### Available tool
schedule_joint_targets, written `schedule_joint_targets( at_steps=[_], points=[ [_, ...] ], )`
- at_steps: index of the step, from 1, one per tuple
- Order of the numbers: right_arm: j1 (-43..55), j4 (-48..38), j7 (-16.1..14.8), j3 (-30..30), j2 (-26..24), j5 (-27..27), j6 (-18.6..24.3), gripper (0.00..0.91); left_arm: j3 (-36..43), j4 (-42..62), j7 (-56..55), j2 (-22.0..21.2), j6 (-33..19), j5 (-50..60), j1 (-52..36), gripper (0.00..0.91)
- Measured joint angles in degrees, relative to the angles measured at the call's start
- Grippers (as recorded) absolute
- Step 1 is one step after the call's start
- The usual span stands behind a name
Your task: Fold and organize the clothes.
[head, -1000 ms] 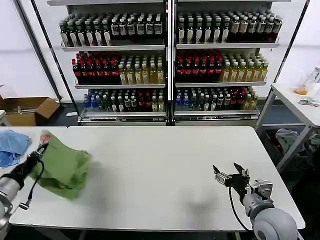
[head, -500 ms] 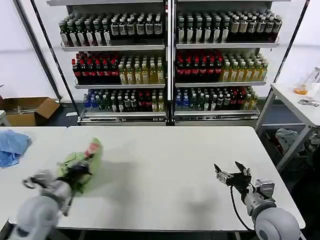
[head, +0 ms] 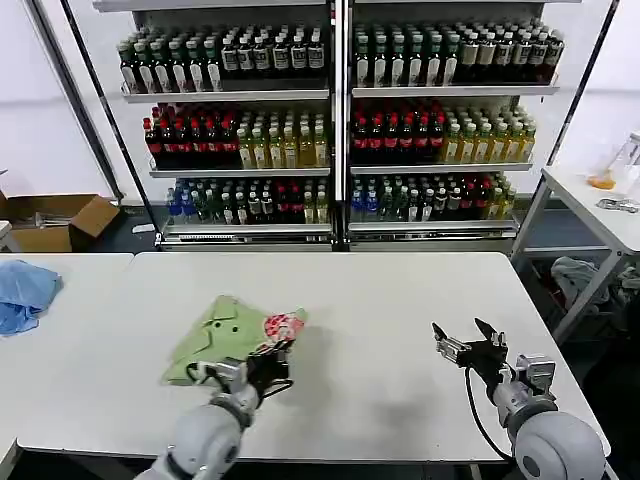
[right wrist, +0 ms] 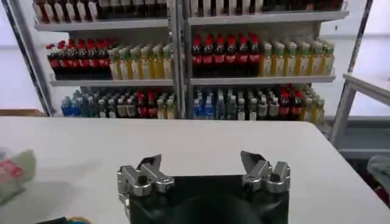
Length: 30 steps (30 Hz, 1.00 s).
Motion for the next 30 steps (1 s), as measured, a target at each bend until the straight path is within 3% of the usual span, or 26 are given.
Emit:
schedule_joint_targets(
  at_steps=[7, 14, 30],
  points=[
    [1.1, -0.8, -0.4, -1.2, 0.7, -0.1, 0.6, 0.907, 5.3, 2.6, -1.3, -4.4, -3.0, 1.0, -4.0, 0.907],
    [3.5, -2.4, -0.2, -4.7, 2.1, -0.1, 2.2, 0.907, 5.5, 1.4, -0.8, -5.2, -8.8, 0.7, -3.6, 0.907],
    [14.9, -13.4, 1.5, -20.0, 11.3, 1.7, 5.4, 0.907, -9.6, -5.1, -1.6, -1.0, -17.5, 2.1, 8.1, 0.907]
  ],
)
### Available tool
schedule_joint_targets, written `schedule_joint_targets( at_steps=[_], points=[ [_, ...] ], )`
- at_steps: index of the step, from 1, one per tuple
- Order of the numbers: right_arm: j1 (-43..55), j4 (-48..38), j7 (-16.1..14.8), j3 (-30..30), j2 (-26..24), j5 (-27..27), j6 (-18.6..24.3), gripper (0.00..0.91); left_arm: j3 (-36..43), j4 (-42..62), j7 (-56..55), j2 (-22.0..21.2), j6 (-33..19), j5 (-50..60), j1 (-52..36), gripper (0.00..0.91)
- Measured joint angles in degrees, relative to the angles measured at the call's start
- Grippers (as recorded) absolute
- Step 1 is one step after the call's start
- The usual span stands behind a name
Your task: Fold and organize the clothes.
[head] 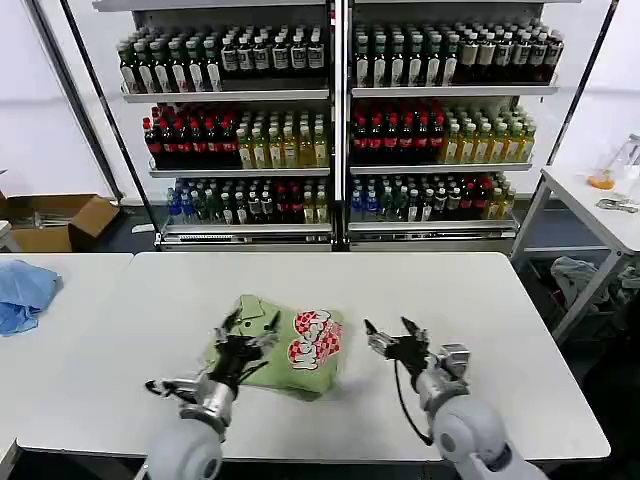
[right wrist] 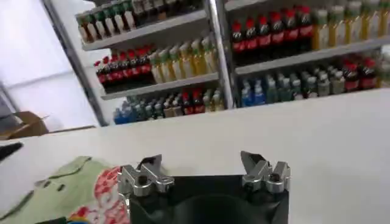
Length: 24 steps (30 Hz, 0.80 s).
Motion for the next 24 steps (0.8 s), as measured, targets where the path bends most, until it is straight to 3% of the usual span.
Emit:
schedule_joint_targets(
  at_steps=[9, 10, 11, 12, 13, 24],
  points=[
    [7.3, -10.5, 1.7, -6.3, 7.4, 2.4, 0.1, 0.887, -8.3, -2.0, -0.7, 0.3, -1.7, -0.1, 5.5, 0.907],
    [7.9, -11.5, 1.9, -6.8, 8.1, 2.5, 0.2, 0.605, -9.1, -2.1, -0.7, 0.3, -1.8, -0.1, 6.0, 0.907],
    [8.5, -12.4, 2.1, -7.2, 8.9, 2.8, 0.4, 0.423, -9.6, -2.3, -0.8, 0.3, -1.9, -0.1, 6.4, 0.907],
    [9.0, -13.3, 2.3, -7.5, 9.5, 3.0, 0.4, 0.121, -10.1, -2.4, -0.8, 0.3, -2.0, -0.1, 6.8, 0.907],
    [9.5, -14.1, 2.5, -7.8, 10.2, 3.3, 0.5, 0.0, -10.6, -2.5, -0.8, 0.3, -2.1, -0.1, 7.3, 0.907],
    [13.0, -20.6, 4.2, -9.8, 14.2, 4.4, 1.5, 0.0, -13.4, -3.0, -0.9, 0.3, -2.7, -0.2, 10.1, 0.907]
  ],
)
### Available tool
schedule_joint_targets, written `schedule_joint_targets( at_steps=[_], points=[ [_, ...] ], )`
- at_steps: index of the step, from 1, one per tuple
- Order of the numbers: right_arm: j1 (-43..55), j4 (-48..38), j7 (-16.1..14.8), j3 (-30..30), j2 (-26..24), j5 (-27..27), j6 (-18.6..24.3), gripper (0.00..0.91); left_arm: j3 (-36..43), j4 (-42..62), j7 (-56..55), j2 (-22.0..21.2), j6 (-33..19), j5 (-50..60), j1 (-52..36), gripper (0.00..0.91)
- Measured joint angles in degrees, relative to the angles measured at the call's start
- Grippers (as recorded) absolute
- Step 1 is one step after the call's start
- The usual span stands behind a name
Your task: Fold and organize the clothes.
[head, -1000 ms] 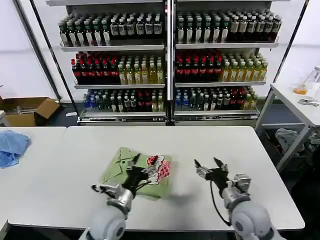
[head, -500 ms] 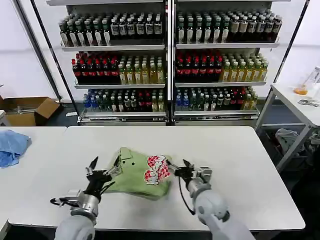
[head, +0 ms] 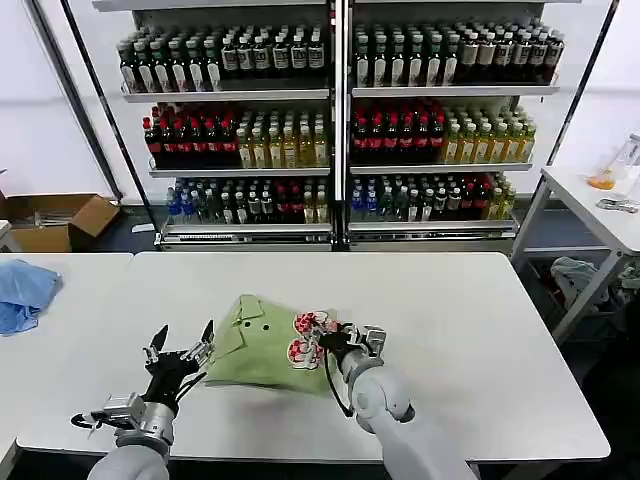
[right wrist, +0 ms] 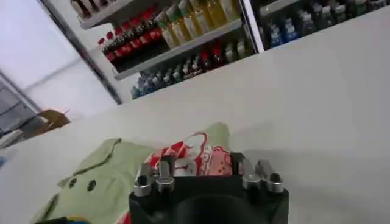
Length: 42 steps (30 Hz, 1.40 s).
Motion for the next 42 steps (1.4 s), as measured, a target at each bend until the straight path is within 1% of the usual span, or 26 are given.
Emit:
schedule_joint_targets(
  at_steps=[8, 13, 18, 24, 29, 33, 34, 35, 39, 42],
  points=[
    [1.8, -2.9, -0.4, -0.9, 0.1, -2.7, -0.1, 0.0, -0.7, 0.1, 0.0, 0.2, -0.1, -0.4, 0.3, 0.907],
    [3.3, -4.8, -1.6, -0.7, -0.9, -5.8, -0.6, 0.0, -1.1, 0.2, -0.1, 0.2, -0.1, -0.4, 0.7, 0.907],
    [4.8, -5.7, -3.4, 0.2, -3.0, -8.7, -1.4, 0.0, -1.3, 0.3, -0.1, 0.2, -0.2, -0.5, 1.0, 0.907],
    [6.7, -7.1, -6.7, 1.7, -6.6, -11.9, -2.7, 0.0, -0.9, 0.4, 0.0, -0.1, -0.2, -0.4, 0.8, 0.907],
    [8.7, -8.7, -10.9, 3.0, -10.2, -14.7, -3.1, 0.0, -0.4, 0.3, 0.1, -0.1, -0.1, -0.3, 0.6, 0.907],
    [10.8, -10.6, -14.7, 3.1, -11.8, -17.4, -2.2, 0.0, 0.2, 0.3, 0.2, -0.2, -0.1, 0.0, 0.5, 0.907],
    [11.5, -11.3, -15.7, 3.1, -12.0, -18.2, -1.7, 0.272, 0.3, 0.3, 0.2, -0.3, 0.0, 0.1, 0.4, 0.907],
    [12.1, -12.0, -16.6, 3.0, -12.2, -19.0, -1.3, 0.907, 0.4, 0.3, 0.2, -0.3, 0.0, 0.2, 0.3, 0.907],
    [13.8, -14.2, -18.9, 2.8, -12.5, -22.0, 1.1, 0.907, 0.6, 0.2, 0.2, -0.4, 0.1, 0.3, 0.4, 0.907],
    [13.9, -14.5, -19.4, 3.2, -12.6, -24.0, 3.2, 0.907, 0.6, -0.2, 0.3, -0.3, 0.0, 0.6, 0.7, 0.907]
  ],
)
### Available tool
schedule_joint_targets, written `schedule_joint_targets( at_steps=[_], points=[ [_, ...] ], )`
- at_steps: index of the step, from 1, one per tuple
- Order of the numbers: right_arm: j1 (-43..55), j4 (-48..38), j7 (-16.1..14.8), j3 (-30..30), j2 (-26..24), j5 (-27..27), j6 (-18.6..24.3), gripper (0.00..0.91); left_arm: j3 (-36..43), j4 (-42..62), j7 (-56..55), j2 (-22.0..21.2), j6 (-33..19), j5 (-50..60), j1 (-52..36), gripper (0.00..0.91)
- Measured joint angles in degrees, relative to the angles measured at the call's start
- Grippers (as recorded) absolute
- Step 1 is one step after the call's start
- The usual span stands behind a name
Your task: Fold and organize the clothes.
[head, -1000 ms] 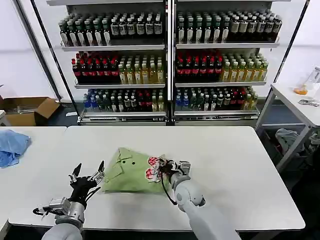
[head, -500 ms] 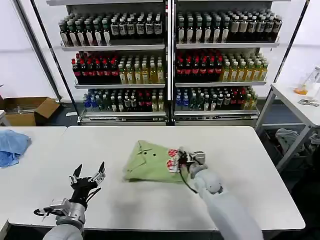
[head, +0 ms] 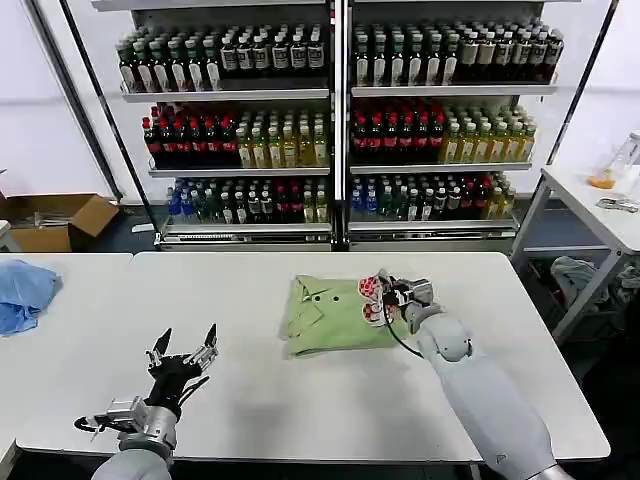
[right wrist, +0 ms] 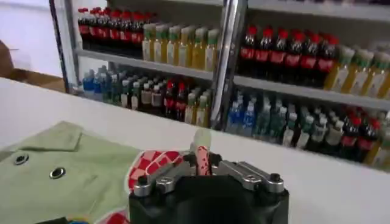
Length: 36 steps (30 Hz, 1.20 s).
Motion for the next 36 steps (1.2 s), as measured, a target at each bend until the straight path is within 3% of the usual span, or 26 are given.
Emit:
schedule_joint_targets(
  at_steps=[4, 14, 24, 36],
  points=[
    [-1.8, 1.4, 1.1, 1.2, -0.8, -2.9, 3.9, 0.907, 0.0, -0.5, 0.1, 0.2, -0.1, 0.2, 0.5, 0.907],
    [-13.2, 12.0, 7.2, 6.5, -1.8, -8.9, 12.8, 0.907, 1.2, -1.3, 0.6, 0.9, -0.5, 1.4, 0.3, 0.907],
    [-27.7, 25.9, 10.7, 13.9, -1.8, -8.6, 15.3, 0.907, 1.6, -2.3, 1.4, 1.9, -0.6, 1.9, 0.5, 0.907],
    [-40.5, 37.7, 11.9, 19.8, -1.5, -8.7, 16.6, 0.907, 0.8, -4.1, 2.6, 2.6, -0.6, 2.8, 1.8, 0.907]
  ],
)
